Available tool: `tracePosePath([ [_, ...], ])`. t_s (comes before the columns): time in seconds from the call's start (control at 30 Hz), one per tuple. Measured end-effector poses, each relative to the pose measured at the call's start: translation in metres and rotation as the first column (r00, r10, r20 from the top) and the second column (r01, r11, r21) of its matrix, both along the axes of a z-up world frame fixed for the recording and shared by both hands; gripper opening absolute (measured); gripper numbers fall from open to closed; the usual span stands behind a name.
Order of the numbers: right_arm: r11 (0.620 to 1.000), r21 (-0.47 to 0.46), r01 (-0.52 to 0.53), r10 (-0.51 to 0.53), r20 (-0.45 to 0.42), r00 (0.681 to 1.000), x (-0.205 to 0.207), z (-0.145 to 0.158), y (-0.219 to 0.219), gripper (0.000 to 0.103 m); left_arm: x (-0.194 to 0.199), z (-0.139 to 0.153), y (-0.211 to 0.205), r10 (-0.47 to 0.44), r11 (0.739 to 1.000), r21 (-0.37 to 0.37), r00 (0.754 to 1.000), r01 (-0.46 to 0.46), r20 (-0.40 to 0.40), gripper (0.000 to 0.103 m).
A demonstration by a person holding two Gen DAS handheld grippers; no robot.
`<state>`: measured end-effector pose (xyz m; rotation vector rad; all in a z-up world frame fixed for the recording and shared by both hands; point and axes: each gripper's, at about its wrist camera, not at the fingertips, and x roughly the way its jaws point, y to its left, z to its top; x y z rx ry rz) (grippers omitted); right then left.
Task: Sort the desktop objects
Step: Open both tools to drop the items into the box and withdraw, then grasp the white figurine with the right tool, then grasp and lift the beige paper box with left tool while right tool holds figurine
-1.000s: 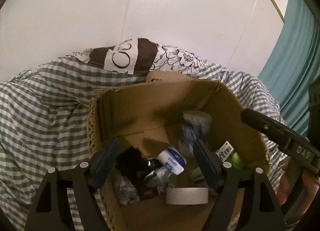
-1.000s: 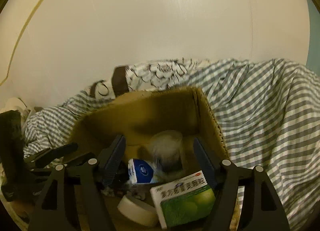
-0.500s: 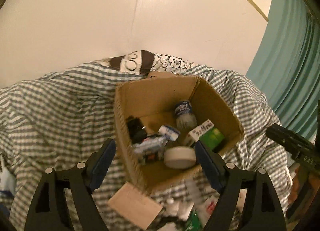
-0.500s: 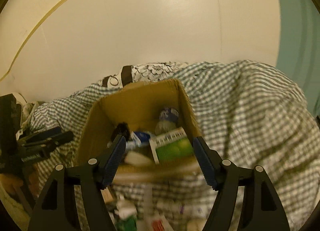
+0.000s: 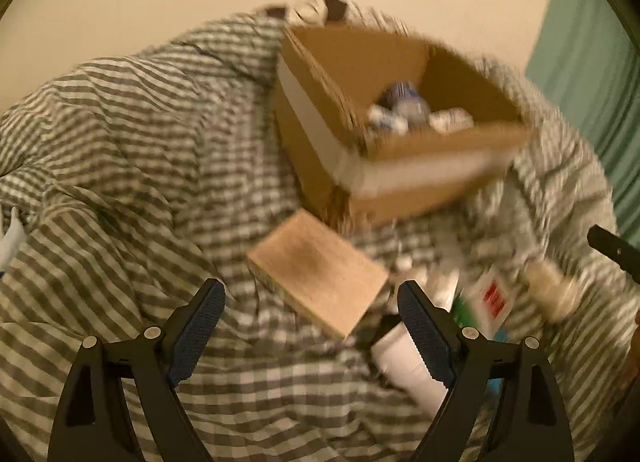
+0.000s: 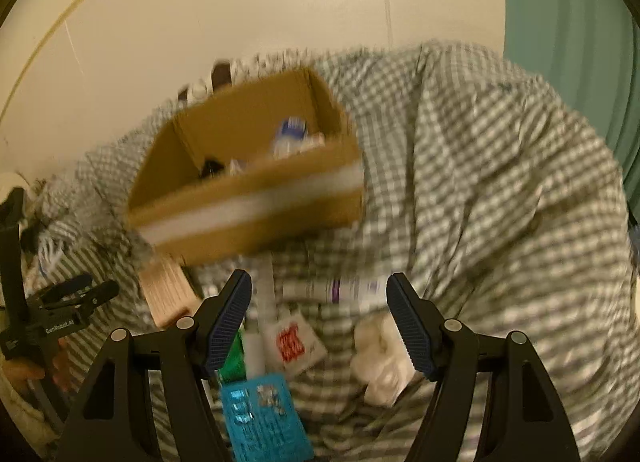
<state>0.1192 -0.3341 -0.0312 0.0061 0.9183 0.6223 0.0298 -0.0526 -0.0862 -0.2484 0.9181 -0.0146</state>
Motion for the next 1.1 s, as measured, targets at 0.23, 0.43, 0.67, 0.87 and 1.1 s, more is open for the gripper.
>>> tracePosePath([
  [0.23,0.996,-0.055,-0.063,0.059,-0.077,0.995,-0.003,-0.035,0.018,0.070,0.019,-0.029,-0.019,-0.111,0.994,0.008,0.989,0.112,-0.095,0.091],
  [0.43,0.992,-0.049,-0.113,0.108,-0.095,0.990,-0.008,-0.043,0.038,0.070,0.032,-0.052,-0.017,-0.092,0.995,-0.060,0.977,0.082,-0.191,0.091],
  [0.67,0.962,-0.029,-0.272,0.269,-0.095,0.959,-0.012,-0.051,0.091,0.070,0.035,-0.055,-0.001,0.036,0.978,-0.196,0.983,-0.072,-0.180,0.091],
  [0.87,0.928,-0.049,-0.368,0.357,-0.158,0.921,-0.003,-0.080,0.140,0.060,0.035,-0.062,0.012,0.108,0.965,-0.216,0.974,-0.151,-0.199,0.091],
  [1.1,0.927,-0.018,-0.373,0.360,-0.224,0.906,0.002,-0.095,0.147,0.049,0.044,-0.066,0.004,0.118,0.961,-0.224,0.972,-0.163,-0.202,0.091],
])
